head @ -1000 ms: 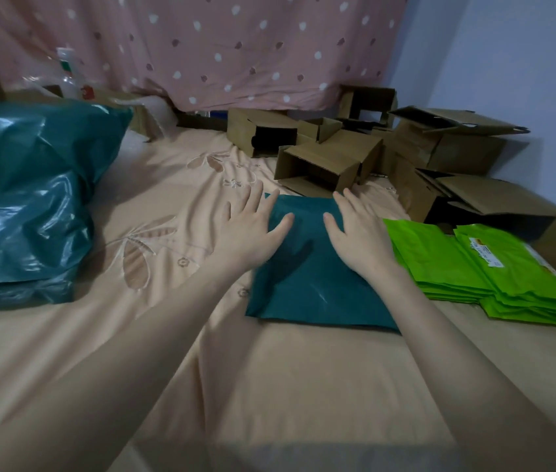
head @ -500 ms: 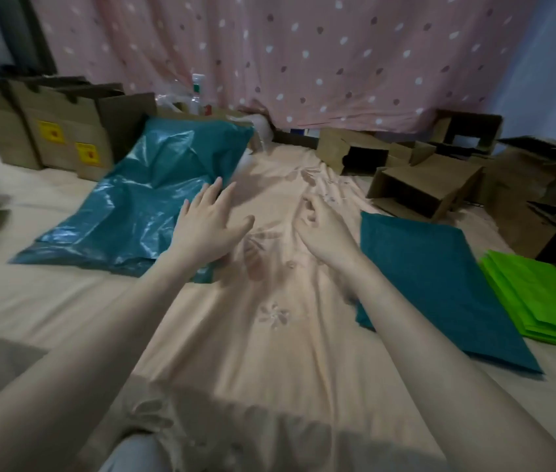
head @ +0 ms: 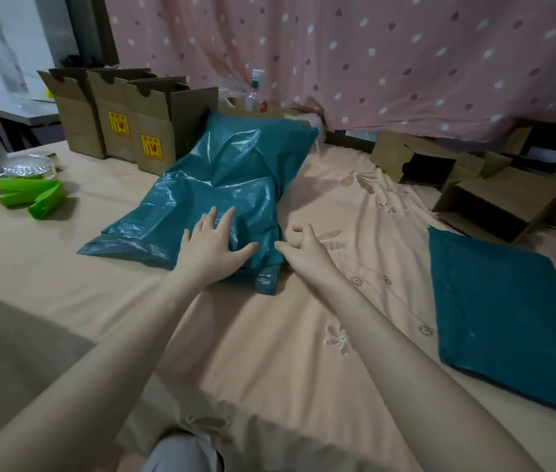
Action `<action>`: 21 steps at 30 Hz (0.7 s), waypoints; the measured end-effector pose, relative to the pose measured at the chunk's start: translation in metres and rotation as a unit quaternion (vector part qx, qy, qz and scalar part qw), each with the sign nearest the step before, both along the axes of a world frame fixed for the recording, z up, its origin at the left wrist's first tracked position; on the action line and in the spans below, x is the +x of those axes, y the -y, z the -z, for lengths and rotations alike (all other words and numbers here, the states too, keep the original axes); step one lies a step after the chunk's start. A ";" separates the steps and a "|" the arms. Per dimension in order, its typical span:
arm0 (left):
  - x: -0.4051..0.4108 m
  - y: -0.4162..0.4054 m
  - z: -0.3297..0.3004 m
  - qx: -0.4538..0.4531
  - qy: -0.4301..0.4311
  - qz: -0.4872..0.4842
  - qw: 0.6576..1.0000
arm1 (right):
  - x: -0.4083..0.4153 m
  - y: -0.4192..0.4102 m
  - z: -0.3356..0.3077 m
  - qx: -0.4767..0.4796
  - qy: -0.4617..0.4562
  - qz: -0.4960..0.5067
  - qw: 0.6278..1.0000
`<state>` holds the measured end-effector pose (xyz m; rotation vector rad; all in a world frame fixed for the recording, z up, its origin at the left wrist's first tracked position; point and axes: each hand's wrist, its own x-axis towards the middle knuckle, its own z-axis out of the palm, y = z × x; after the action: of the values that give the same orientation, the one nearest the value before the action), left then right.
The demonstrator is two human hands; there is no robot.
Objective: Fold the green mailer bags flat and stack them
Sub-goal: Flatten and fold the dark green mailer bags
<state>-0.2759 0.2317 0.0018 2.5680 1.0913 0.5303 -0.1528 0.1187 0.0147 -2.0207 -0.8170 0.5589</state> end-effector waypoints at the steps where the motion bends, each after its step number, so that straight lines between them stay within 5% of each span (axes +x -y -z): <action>1: 0.001 0.000 0.001 -0.005 0.002 0.000 1.000 | 0.002 -0.005 0.005 0.001 -0.007 0.002 1.000; 11: 0.011 0.006 0.008 -0.037 0.025 0.029 0.999 | 0.007 -0.021 0.005 0.021 -0.088 0.044 0.995; 21: 0.028 0.033 -0.007 -0.072 0.034 0.095 0.992 | 0.038 0.036 -0.018 0.090 -0.025 0.097 0.991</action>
<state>-0.2479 0.1989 0.0091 2.4745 0.8186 0.4697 -0.1153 0.0825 0.0323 -1.8855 -0.6102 0.4092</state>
